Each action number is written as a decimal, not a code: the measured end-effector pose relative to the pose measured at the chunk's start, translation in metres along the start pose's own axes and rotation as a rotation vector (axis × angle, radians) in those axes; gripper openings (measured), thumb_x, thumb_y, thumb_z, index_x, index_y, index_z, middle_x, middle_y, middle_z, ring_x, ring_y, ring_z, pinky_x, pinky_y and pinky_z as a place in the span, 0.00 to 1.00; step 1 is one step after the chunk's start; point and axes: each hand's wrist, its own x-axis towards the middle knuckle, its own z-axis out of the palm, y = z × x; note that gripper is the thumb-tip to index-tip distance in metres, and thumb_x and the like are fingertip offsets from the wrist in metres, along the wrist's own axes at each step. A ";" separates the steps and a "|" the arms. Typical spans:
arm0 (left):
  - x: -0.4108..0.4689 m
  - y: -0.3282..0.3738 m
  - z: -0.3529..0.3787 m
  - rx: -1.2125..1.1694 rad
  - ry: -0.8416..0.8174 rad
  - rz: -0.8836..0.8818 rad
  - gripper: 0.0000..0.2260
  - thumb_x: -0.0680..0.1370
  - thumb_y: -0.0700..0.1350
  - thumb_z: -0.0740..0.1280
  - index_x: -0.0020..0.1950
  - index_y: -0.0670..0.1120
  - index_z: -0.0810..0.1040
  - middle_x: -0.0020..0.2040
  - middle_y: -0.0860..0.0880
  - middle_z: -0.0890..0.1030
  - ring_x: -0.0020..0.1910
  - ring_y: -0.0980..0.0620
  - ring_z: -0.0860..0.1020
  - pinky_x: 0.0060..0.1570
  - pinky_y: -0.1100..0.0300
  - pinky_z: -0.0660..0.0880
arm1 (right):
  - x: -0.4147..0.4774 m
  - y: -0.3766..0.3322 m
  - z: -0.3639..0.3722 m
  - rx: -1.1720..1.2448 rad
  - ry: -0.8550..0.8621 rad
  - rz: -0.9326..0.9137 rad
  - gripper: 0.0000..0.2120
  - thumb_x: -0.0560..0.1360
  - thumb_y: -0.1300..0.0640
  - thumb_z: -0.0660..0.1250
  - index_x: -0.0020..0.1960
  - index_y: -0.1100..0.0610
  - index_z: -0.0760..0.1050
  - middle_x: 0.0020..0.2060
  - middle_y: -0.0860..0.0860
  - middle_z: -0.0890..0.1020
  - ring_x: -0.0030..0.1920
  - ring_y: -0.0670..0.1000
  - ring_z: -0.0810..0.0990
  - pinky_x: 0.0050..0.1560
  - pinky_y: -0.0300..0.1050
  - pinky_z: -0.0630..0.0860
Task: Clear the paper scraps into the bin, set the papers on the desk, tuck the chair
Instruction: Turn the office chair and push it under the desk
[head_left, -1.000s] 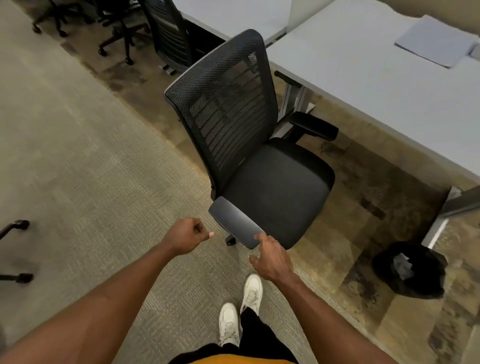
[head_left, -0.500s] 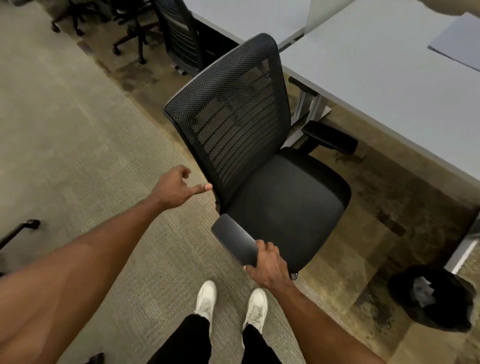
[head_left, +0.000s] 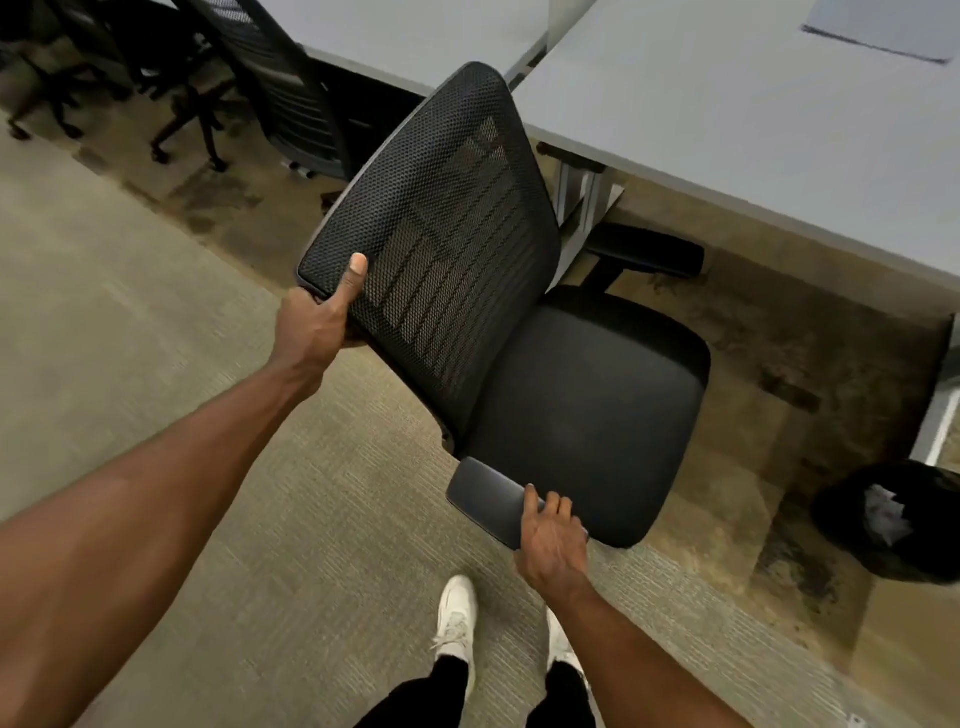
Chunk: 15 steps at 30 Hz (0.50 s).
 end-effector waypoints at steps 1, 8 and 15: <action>0.003 0.005 -0.003 -0.033 -0.040 -0.034 0.28 0.71 0.76 0.70 0.48 0.52 0.87 0.52 0.43 0.89 0.51 0.40 0.89 0.45 0.35 0.86 | 0.000 -0.002 0.002 0.003 0.008 0.018 0.44 0.76 0.49 0.73 0.83 0.56 0.54 0.69 0.60 0.72 0.68 0.59 0.72 0.63 0.55 0.77; 0.015 0.017 -0.019 -0.095 -0.320 -0.145 0.33 0.79 0.74 0.55 0.70 0.53 0.80 0.61 0.43 0.87 0.56 0.39 0.87 0.54 0.37 0.84 | -0.005 -0.003 0.009 -0.010 0.039 0.091 0.44 0.74 0.56 0.74 0.84 0.55 0.53 0.68 0.59 0.73 0.68 0.59 0.73 0.66 0.56 0.73; 0.011 0.009 -0.017 -0.161 -0.361 -0.200 0.24 0.83 0.57 0.60 0.69 0.40 0.77 0.58 0.37 0.87 0.53 0.34 0.87 0.54 0.35 0.84 | -0.011 0.010 0.010 0.021 0.040 0.145 0.46 0.73 0.58 0.75 0.84 0.53 0.53 0.70 0.57 0.72 0.69 0.59 0.71 0.68 0.55 0.71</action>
